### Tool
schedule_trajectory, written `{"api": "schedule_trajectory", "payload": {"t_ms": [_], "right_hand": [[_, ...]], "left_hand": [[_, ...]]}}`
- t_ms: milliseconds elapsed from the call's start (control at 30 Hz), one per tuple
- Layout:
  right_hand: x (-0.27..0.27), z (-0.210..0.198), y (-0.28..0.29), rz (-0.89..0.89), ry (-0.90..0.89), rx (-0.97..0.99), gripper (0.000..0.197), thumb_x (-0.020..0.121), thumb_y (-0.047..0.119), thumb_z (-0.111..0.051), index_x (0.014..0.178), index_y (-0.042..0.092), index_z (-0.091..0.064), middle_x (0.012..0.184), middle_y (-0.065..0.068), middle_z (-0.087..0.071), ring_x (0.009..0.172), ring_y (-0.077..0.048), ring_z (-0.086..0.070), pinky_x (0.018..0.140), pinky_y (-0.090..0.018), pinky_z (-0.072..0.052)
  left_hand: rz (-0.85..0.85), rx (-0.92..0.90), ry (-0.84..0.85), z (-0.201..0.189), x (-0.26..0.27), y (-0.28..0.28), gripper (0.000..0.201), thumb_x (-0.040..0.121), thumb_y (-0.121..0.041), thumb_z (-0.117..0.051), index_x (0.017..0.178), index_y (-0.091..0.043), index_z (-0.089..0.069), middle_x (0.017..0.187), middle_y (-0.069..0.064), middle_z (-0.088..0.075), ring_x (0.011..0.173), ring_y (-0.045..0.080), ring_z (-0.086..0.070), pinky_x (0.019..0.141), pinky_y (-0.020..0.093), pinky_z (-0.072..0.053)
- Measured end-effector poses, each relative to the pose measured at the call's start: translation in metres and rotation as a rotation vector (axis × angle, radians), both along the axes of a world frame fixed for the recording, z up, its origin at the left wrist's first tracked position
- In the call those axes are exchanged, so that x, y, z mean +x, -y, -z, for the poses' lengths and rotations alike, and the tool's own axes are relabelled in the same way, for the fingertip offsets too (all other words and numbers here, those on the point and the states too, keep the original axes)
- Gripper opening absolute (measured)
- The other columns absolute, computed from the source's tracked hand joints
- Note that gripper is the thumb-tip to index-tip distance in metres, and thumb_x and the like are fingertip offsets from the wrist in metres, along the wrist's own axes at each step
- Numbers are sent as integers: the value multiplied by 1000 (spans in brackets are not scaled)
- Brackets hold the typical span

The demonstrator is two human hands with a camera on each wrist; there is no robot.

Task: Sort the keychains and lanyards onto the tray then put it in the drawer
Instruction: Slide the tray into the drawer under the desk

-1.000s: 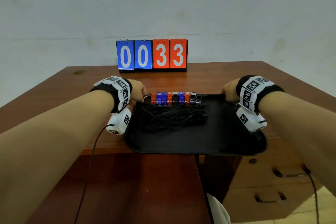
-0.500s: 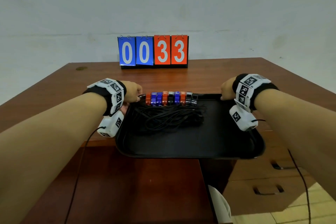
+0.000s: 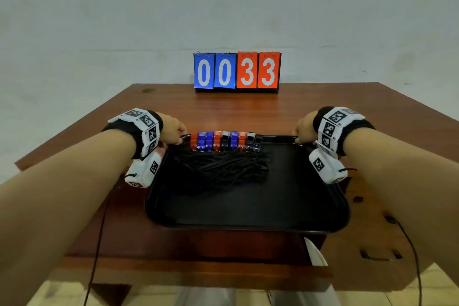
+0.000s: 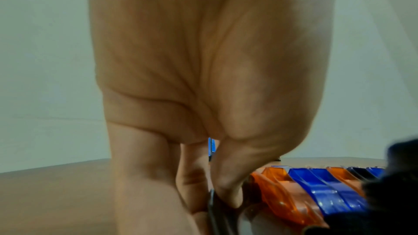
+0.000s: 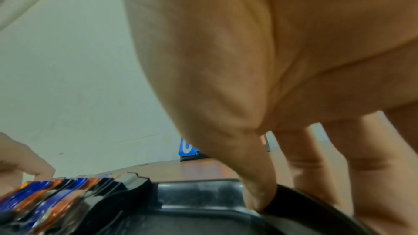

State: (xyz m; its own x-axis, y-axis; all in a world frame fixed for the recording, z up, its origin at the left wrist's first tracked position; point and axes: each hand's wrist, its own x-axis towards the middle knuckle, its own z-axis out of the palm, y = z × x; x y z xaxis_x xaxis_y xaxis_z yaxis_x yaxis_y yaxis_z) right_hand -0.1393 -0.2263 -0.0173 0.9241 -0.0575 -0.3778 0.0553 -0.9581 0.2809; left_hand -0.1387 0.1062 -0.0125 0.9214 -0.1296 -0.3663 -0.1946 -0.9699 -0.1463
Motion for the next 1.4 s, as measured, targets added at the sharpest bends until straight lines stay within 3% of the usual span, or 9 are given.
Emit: {"api": "schedule_trajectory", "payload": {"t_ms": [100,233,367,567,700,867,1100,1233,1400], "right_hand": [[-24,-3,-26,-61,-56,-100,34,106,34,-44,120,8,-61,101,-4,-57,90,-21,-52,81,-30,-40],[-55,-8,-43,-104,-41,-103,42,106,33,-43,135,6,-55,107,-3,-52,95,-18,-48,79,-26,-35],[-74,-6,-49,-97,-23,-80,45,104,41,-47,127,6,-63,104,-2,-60,93,-19,-54,82,-28,-43],[-94,1,-58,-77,-57,-35,40,102,44,-50,115,10,-67,99,-2,-62,93,-21,-56,95,-35,-47],[-102,7,-63,-43,-88,15,40,100,48,-51,102,11,-67,92,-1,-65,92,-22,-59,97,-37,-50],[-104,22,-72,-28,-144,34,37,99,41,-56,115,11,-71,115,-7,-71,97,-23,-64,96,-37,-52],[-97,48,-83,-58,-178,-63,26,95,35,-63,74,22,-57,77,5,-60,89,-21,-59,98,-38,-52],[-97,56,-88,-72,-193,-69,17,96,32,-62,99,15,-61,96,0,-62,94,-22,-58,100,-38,-51],[-97,73,-88,-38,-190,17,32,96,22,-59,125,9,-65,126,-8,-67,96,-22,-59,97,-36,-53]], "left_hand": [[-31,22,-14,0,-21,-19,17,103,-23,-53,116,-16,-60,113,7,-68,107,30,-69,92,37,-53],[-58,31,-25,-2,-49,-37,11,102,-20,-53,91,-19,-54,108,9,-66,102,32,-66,92,40,-52],[-48,66,-14,-6,-77,-47,14,103,-21,-52,91,-16,-50,94,4,-57,91,27,-52,84,34,-45],[-51,87,-51,-5,-110,-65,23,102,-22,-53,120,-11,-61,114,8,-65,97,25,-55,94,37,-47],[-67,80,-114,5,-124,-76,17,103,-23,-52,116,-18,-61,107,2,-63,97,22,-57,86,33,-45],[-125,-4,-204,25,-130,-89,11,102,-19,-53,101,-25,-61,99,2,-68,90,20,-63,78,30,-51],[-138,-3,-239,49,-129,-92,21,105,-21,-50,122,-17,-63,98,1,-63,86,20,-61,83,35,-52],[-119,29,-222,62,-125,-96,26,105,-23,-50,128,-21,-62,108,0,-60,95,19,-56,82,29,-44],[-111,46,-209,76,-119,-97,31,107,-29,-45,134,-22,-59,130,3,-63,113,23,-60,89,30,-45]]}}
